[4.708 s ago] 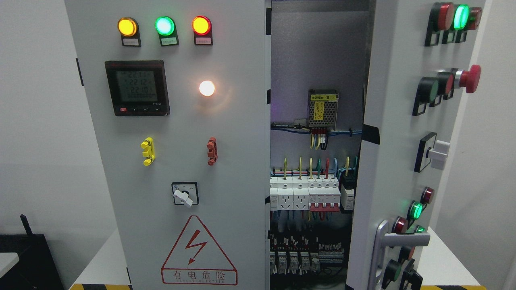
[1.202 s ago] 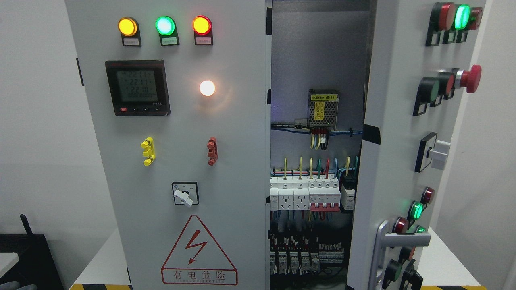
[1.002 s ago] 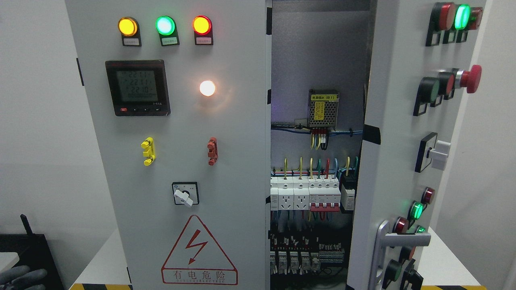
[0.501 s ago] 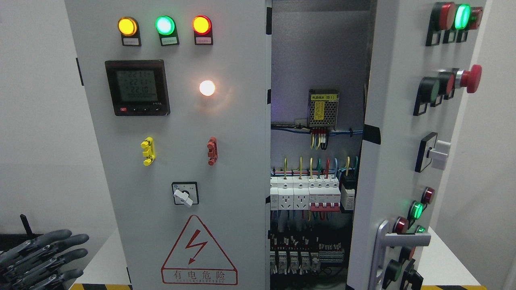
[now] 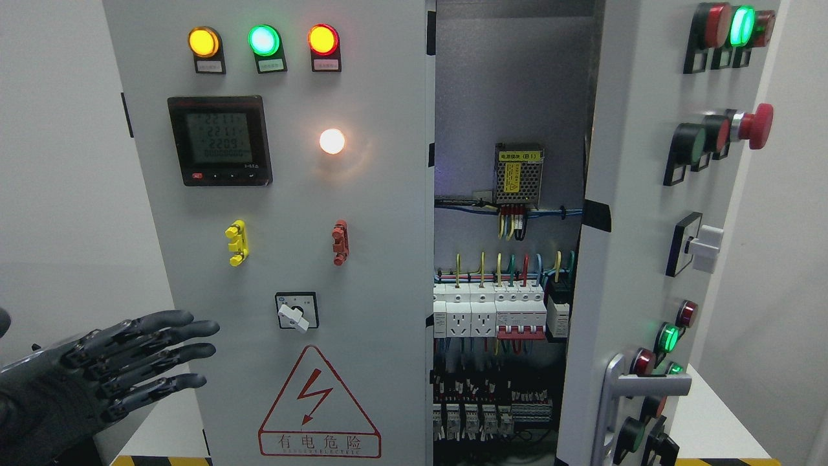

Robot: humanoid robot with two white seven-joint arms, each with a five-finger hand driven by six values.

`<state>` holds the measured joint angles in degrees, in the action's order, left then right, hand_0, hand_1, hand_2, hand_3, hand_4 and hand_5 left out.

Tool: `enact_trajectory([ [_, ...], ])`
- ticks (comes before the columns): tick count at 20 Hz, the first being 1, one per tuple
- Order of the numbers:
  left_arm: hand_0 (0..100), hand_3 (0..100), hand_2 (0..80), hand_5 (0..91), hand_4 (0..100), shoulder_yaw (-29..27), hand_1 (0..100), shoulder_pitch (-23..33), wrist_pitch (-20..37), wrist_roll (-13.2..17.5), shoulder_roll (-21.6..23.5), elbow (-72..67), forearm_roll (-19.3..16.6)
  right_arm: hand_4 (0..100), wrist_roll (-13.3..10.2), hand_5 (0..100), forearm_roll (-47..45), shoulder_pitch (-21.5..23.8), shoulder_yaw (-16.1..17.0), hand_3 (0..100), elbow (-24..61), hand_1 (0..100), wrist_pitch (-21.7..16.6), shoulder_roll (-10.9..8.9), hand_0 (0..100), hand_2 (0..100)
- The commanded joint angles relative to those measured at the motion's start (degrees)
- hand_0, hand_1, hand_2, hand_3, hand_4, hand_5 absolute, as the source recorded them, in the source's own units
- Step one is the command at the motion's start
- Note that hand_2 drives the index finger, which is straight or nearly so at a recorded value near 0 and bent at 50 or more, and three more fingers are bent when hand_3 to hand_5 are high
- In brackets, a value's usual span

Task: Open door with both hands
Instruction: 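Raise the left hand toward the gap at the ajar door edge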

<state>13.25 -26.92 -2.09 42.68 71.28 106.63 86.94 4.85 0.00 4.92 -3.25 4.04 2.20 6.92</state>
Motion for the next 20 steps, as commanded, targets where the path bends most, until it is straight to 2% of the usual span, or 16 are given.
enact_trajectory([
  [1, 0, 0, 0.0, 0.0, 0, 40.2, 0, -23.1, 0.2, 0.2, 1.6, -5.8, 4.5, 0, 0.0, 0, 0.4, 0.0, 0.0, 0, 0.0, 0, 0.0, 0.02, 38, 0],
  [5, 0, 0, 0.0, 0.0, 0, 41.2, 0, -24.6, -0.1, 0.1, -1.1, -6.2, 4.6, 0, 0.0, 0, 0.4, 0.0, 0.0, 0, 0.0, 0, 0.0, 0.02, 38, 0],
  [9, 0, 0, 0.0, 0.0, 0, 52.6, 0, -36.4, 0.0, -0.4, -4.2, -8.7, 5.1, 0, 0.0, 0, 0.4, 0.0, 0.0, 0, 0.0, 0, 0.0, 0.02, 38, 0],
  [12, 0, 0, 0.0, 0.0, 0, 60.4, 0, -45.5, -0.1, -1.4, -5.5, -8.9, 9.6, 0, 0.0, 0, 0.4, 0.0, 0.0, 0, 0.0, 0, 0.0, 0.02, 38, 0],
  [14, 0, 0, 0.0, 0.0, 0, 69.9, 0, -54.8, 0.1, -1.5, -7.2, -9.0, 12.8, 0, 0.0, 0, 0.4, 0.0, 0.0, 0, 0.0, 0, 0.0, 0.02, 38, 0],
  [16, 0, 0, 0.0, 0.0, 0, 77.8, 0, -62.6, 0.4, -1.9, -9.6, -9.6, 17.7, 0, 0.0, 0, 0.4, 0.0, 0.0, 0, 0.0, 0, 0.0, -0.06, 38, 0],
  [18, 0, 0, 0.0, 0.0, 0, 80.3, 0, -66.1, 0.4, -2.9, -13.9, -12.0, 20.4, 0, 0.0, 0, 0.4, 0.0, 0.0, 0, 0.0, 0, 0.0, 0.02, 38, 0],
  [20, 0, 0, 0.0, 0.0, 0, 80.3, 0, -66.7, 0.5, -3.6, -16.7, -13.3, 20.5, 0, 0.0, 0, 0.4, 0.0, 0.0, 0, 0.0, 0, 0.0, 0.02, 38, 0],
])
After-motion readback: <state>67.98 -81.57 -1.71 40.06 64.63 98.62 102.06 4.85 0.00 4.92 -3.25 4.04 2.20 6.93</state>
